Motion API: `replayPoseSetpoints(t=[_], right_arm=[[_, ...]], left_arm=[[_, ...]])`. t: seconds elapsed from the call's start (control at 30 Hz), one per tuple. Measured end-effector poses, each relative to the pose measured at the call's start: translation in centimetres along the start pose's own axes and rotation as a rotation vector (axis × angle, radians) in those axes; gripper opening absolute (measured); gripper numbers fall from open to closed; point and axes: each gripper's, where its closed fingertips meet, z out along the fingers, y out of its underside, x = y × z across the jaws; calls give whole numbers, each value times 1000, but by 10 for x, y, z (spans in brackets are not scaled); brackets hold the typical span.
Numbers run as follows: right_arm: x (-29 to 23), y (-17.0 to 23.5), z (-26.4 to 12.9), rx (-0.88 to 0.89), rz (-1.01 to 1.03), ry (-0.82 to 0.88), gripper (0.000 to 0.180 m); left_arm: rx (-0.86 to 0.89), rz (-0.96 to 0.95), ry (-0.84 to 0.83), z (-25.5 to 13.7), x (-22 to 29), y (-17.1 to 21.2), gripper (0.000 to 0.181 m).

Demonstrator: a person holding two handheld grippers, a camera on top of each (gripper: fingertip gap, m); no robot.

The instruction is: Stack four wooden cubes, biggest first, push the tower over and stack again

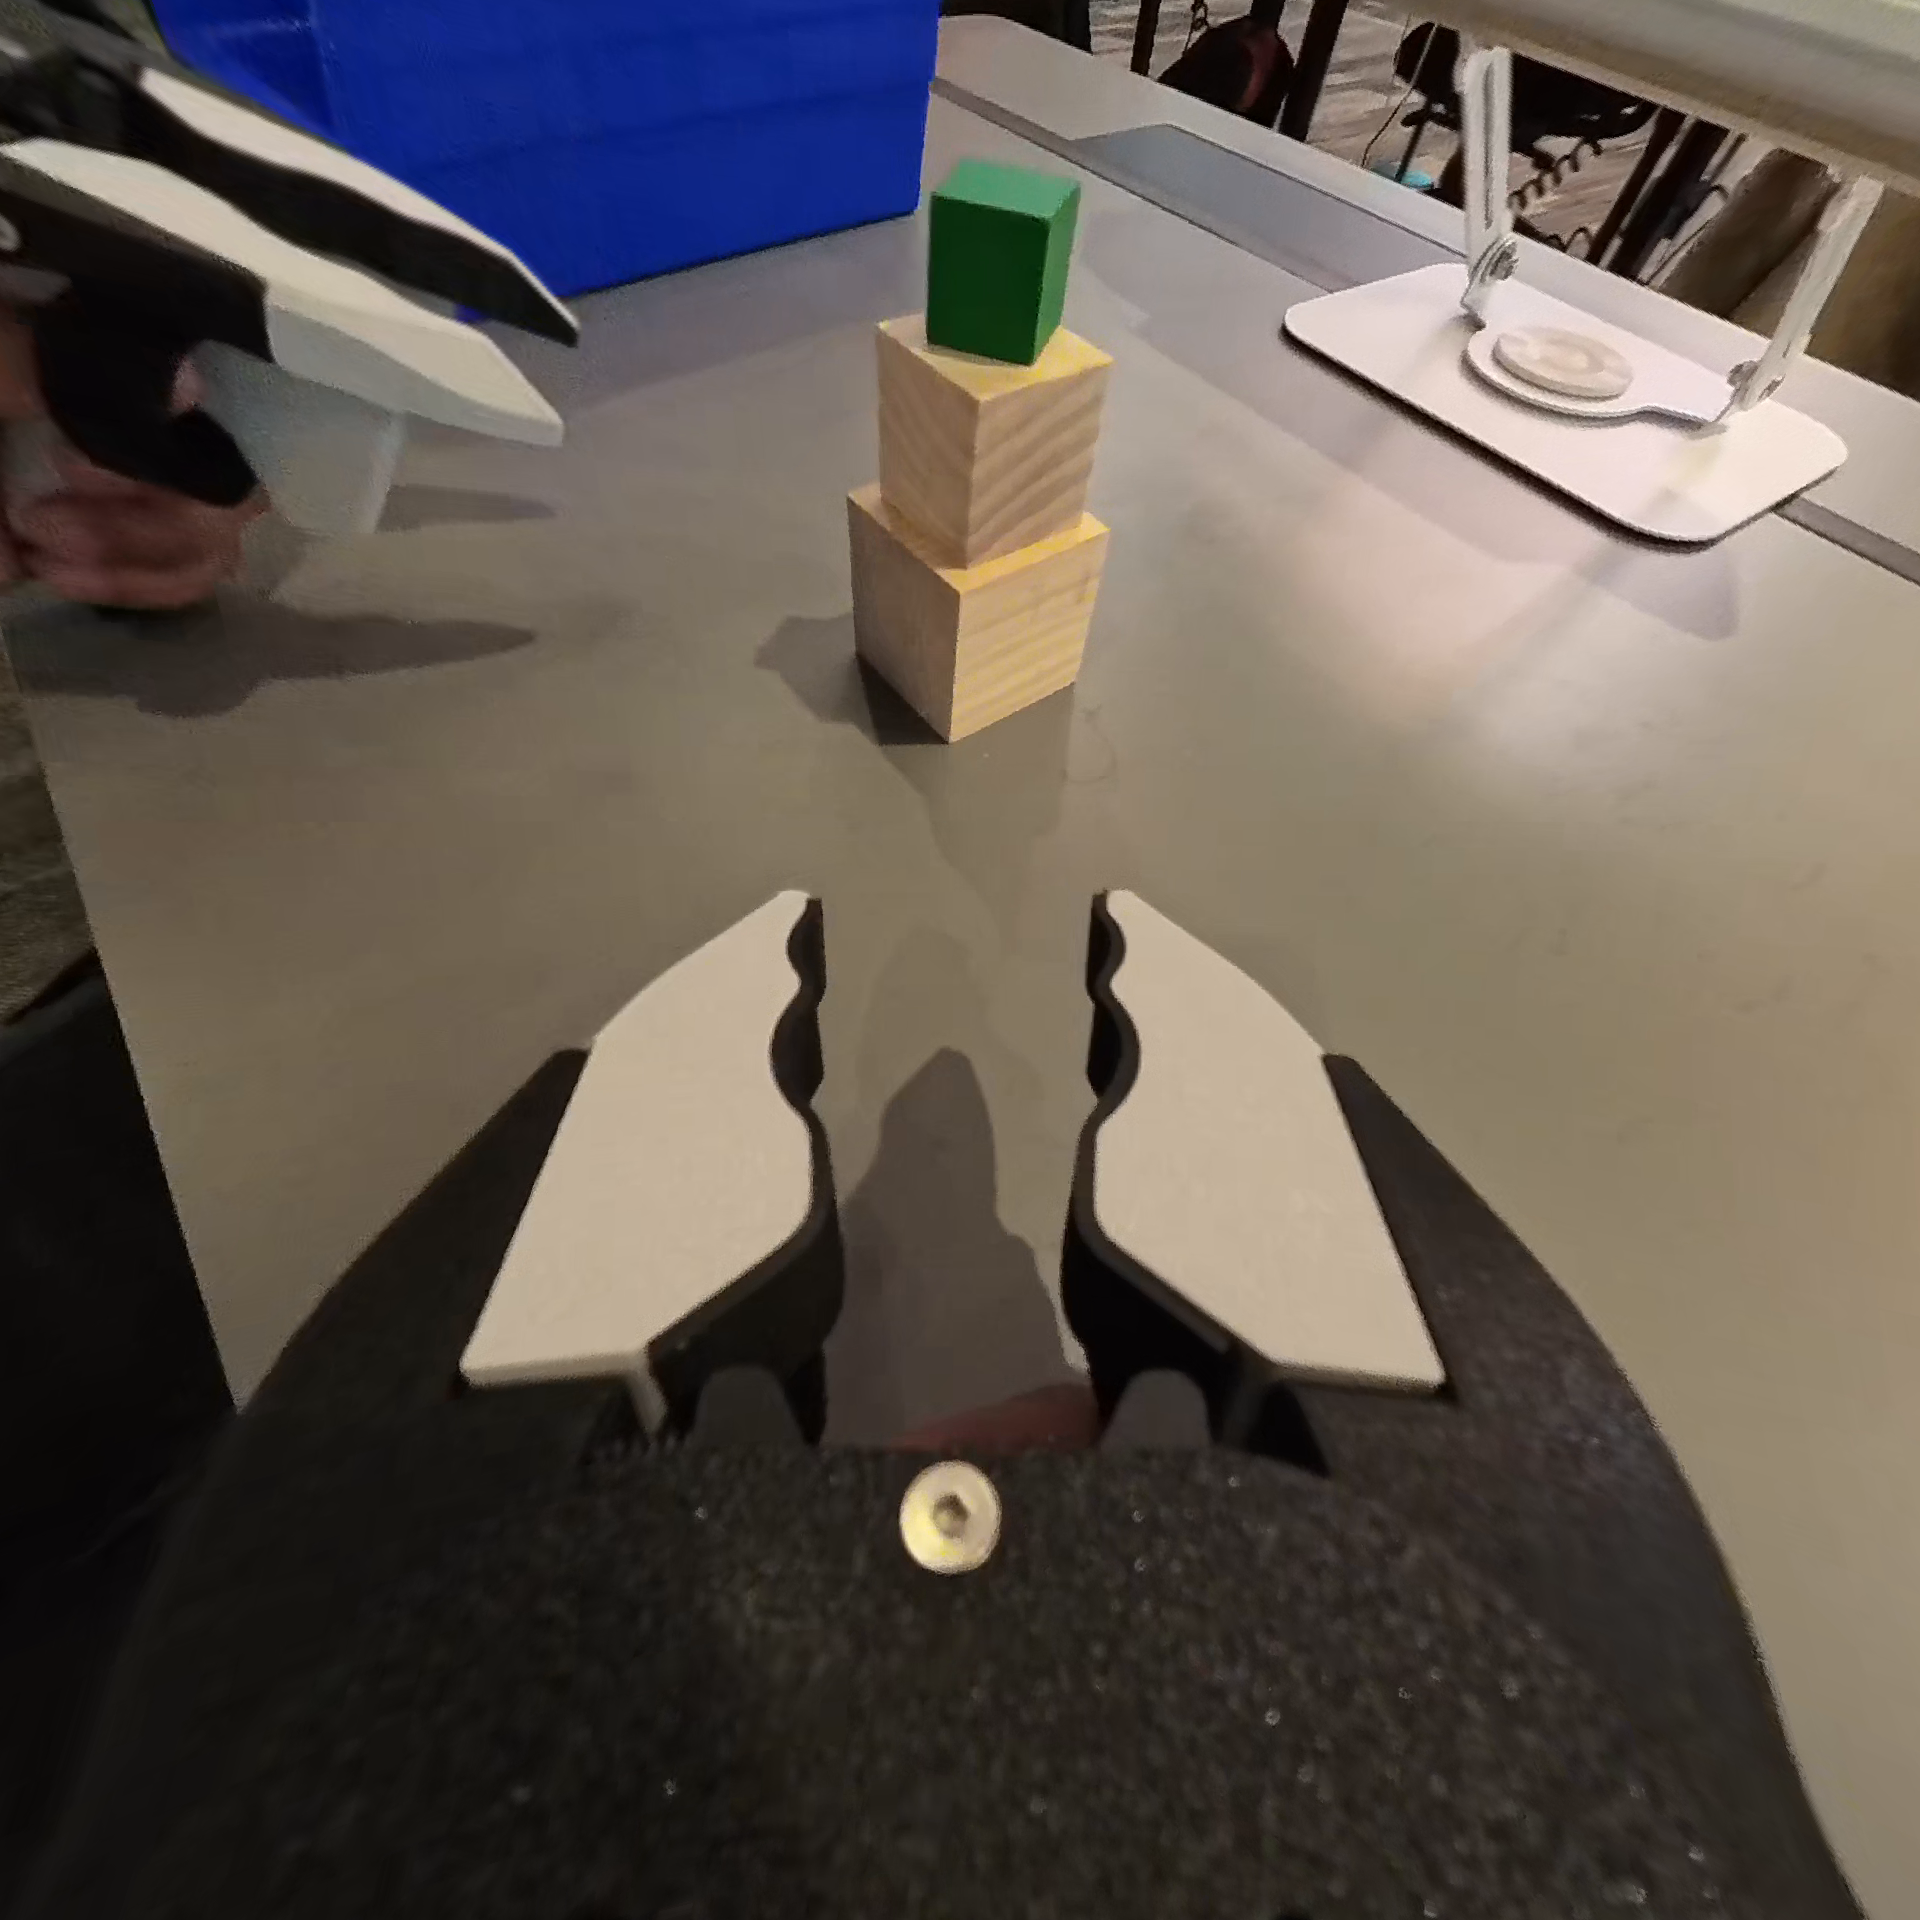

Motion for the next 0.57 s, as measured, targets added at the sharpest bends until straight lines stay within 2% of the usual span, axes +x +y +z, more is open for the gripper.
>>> replayPoseSetpoints(t=[0.13, 0.4, 0.5, 0.57], right_arm=[[-3, 2, 2, -24, -46, 11, 48], [-5, 3, 2, -27, -68, 22, 46], [-19, 1, -2, -40, -80, -19, 48], [-57, -8, -19, -24, -103, -141, 41]], left_arm=[[49, 49, -110, -7, -16, 1, 64], [95, 153, -145, -10, -8, -4, 59], [88, 163, -136, -9, -6, -3, 61], [86, 160, -130, -9, -6, -2, 61]])
